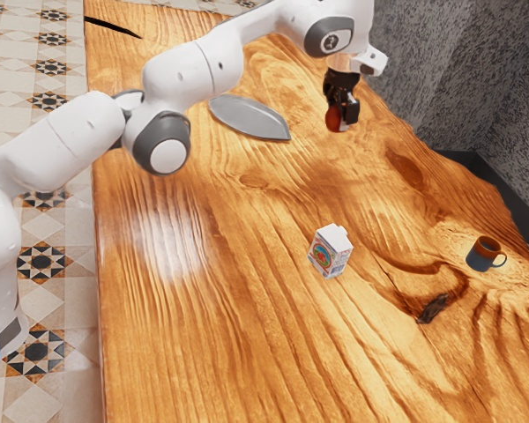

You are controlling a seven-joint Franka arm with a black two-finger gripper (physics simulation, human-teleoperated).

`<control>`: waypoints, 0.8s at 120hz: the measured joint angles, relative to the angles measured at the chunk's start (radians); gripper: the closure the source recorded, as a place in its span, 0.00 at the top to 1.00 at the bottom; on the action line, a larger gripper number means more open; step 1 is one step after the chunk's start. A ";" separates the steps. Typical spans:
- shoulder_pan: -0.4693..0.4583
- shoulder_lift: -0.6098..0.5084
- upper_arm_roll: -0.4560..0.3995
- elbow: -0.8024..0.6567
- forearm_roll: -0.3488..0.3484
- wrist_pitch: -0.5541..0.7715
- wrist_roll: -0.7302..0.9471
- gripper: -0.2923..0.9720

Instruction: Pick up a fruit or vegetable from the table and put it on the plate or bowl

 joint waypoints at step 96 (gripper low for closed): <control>0.316 0.029 -0.031 -0.012 -0.016 -0.009 -0.003 0.66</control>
